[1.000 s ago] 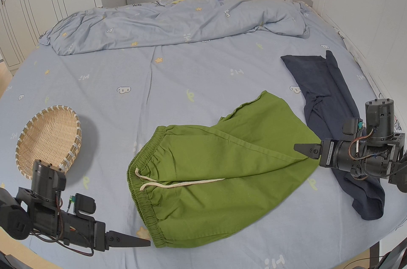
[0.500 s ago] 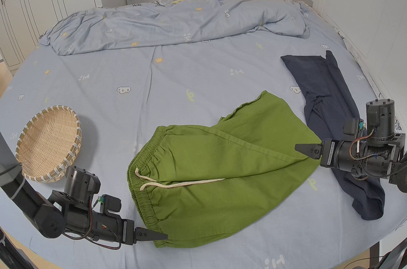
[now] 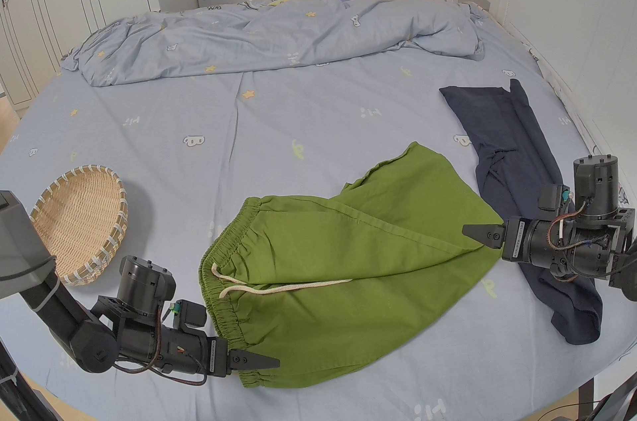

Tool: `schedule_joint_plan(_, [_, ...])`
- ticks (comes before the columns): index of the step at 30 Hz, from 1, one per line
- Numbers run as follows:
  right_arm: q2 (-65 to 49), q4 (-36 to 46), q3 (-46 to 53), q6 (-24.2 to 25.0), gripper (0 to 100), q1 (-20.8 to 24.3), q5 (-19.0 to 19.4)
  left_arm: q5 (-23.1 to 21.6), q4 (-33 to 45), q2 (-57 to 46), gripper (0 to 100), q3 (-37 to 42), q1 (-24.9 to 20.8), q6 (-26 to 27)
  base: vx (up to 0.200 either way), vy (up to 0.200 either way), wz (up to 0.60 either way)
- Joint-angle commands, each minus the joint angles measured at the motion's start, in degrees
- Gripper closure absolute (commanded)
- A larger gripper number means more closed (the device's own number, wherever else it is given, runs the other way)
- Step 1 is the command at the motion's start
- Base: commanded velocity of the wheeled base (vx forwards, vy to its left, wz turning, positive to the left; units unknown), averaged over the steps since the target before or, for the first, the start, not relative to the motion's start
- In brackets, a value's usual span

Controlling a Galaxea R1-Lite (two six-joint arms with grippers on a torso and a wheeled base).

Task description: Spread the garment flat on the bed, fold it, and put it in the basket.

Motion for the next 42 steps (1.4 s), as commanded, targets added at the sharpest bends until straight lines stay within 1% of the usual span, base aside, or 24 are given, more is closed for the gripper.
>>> schedule_joint_plan(1, [0.15, -0.03, 0.06, 0.01, 0, -0.07, 0.04, -0.01, -0.02, 0.00, 0, -0.19, -0.36, -0.15, 0.000, 0.000, 0.00])
schedule_joint_plan(3, [0.15, -0.03, -0.03, 0.01, 0, -0.07, 0.04, -0.01, -0.02, 0.18, 0, -0.19, -0.36, -0.15, 0.000, 0.000, 0.00])
schedule_joint_plan(4, [0.15, -0.03, -0.03, 0.01, 0, -0.07, 0.04, -0.01, -0.02, 0.18, 100, -0.19, -0.36, -0.15, 0.000, 0.000, 0.00])
schedule_joint_plan(13, [0.15, -0.03, 0.06, 0.01, 0, -0.07, 0.04, 0.08, -0.02, 0.18, 100, 0.25, -0.01, -0.15, 0.000, 0.000, 0.00])
schedule_joint_plan(18, [0.15, 0.23, -0.12, 0.18, 0, -0.16, 0.04, 0.70, -0.02, -0.61, 100, 0.78, 1.57, -0.41, 0.000, 0.000, 0.00])
schedule_joint_plan(19, [0.06, 0.40, -0.29, 0.27, 0, -0.16, 0.04, 0.87, 0.06, -1.67, 100, 1.22, 3.24, -1.90, 0.000, 0.000, 0.00])
schedule_joint_plan(20, [0.06, 0.40, -0.29, 0.27, 0, -0.16, 0.04, 0.87, 0.06, -1.67, 100, 1.22, 3.24, -1.90, 0.000, 0.000, 0.00])
schedule_joint_plan(21, [0.15, 1.90, -0.82, 0.36, 0, -0.77, 0.21, 0.96, 0.94, -4.66, 100, 1.40, 5.79, -5.16, 0.000, 0.000, 0.00])
schedule_joint_plan(22, [0.06, 2.43, -1.00, 0.36, 0, -1.04, 0.30, 0.96, 1.29, -5.27, 100, 1.31, 6.49, -5.86, 0.000, 0.000, 0.00])
schedule_joint_plan(24, [0.06, 5.33, -2.40, 0.45, 0, -2.62, 2.85, 0.96, 4.63, -8.35, 100, 0.96, 10.36, -6.91, 0.000, 0.000, 0.00])
schedule_joint_plan(25, [0.06, 6.12, -2.76, 0.54, 0, -2.88, 3.73, 0.96, 5.60, -9.05, 100, 0.87, 11.15, -6.91, 0.000, 0.000, 0.00])
schedule_joint_plan(26, [-0.03, 9.02, -3.81, 0.71, 0, -4.29, 6.98, 0.96, 9.29, -11.16, 100, 0.25, 13.52, -6.83, 0.000, 0.000, 0.00])
schedule_joint_plan(27, [-0.03, 9.99, -4.16, 0.89, 0, -4.73, 8.03, 0.96, 10.61, -11.69, 100, 0.08, 14.23, -6.83, 0.000, 0.000, 0.00])
schedule_joint_plan(29, [-0.03, 15.96, -6.62, 1.33, 0, -7.54, 14.01, 0.96, 16.94, -13.88, 100, -1.15, 17.39, -6.03, 0.000, 0.000, 0.00])
schedule_joint_plan(32, [0.15, 22.47, -9.17, 1.33, 0, -10.79, 19.81, 1.05, 21.86, -14.24, 100, -1.42, 20.99, -0.23, 0.000, 0.000, 0.00])
schedule_joint_plan(33, [0.23, 23.96, -9.87, 1.33, 0, -11.76, 21.22, 0.96, 23.00, -14.15, 100, -1.42, 22.40, 2.23, 0.000, 0.000, 0.00])
schedule_joint_plan(34, [0.23, 23.96, -9.87, 1.33, 0, -11.76, 21.22, 0.96, 23.00, -14.15, 100, -1.42, 22.40, 2.23, 0.000, 0.000, 0.00])
schedule_joint_plan(35, [0.41, 26.16, -10.58, 1.24, 0, -13.61, 24.12, 1.05, 25.64, -13.80, 100, -1.59, 25.48, 7.41, 0.000, 0.000, 0.00])
schedule_joint_plan(37, [1.02, 26.95, -10.49, 1.06, 0, -14.93, 26.84, 0.96, 27.84, -13.36, 100, -2.74, 28.38, 10.84, 0.000, 0.000, 0.00])
schedule_joint_plan(38, [1.11, 26.95, -10.49, 0.98, 0, -15.01, 27.02, 0.96, 28.01, -13.36, 100, -2.91, 28.55, 11.02, 0.000, 0.000, 0.00])
schedule_joint_plan(39, [2.52, 27.12, -10.23, 0.98, 0, -15.72, 28.34, 1.05, 29.77, -12.83, 100, -4.14, 30.66, 12.42, 0.000, 0.000, 0.00])
schedule_joint_plan(40, [2.52, 27.12, -10.23, 0.98, 0, -15.72, 28.34, 1.05, 29.77, -12.83, 100, -4.14, 30.66, 12.42, 0.000, 0.000, 0.00])
schedule_joint_plan(41, [4.72, 27.12, -10.14, 0.89, 0, -16.16, 28.86, 1.05, 31.18, -11.77, 100, -5.90, 32.59, 13.65, 0.000, 0.000, 0.00])
schedule_joint_plan(42, [5.07, 27.12, -10.05, 0.80, 0, -16.16, 28.86, 1.05, 31.26, -11.51, 100, -6.07, 32.86, 13.92, 0.000, 0.000, 0.00])
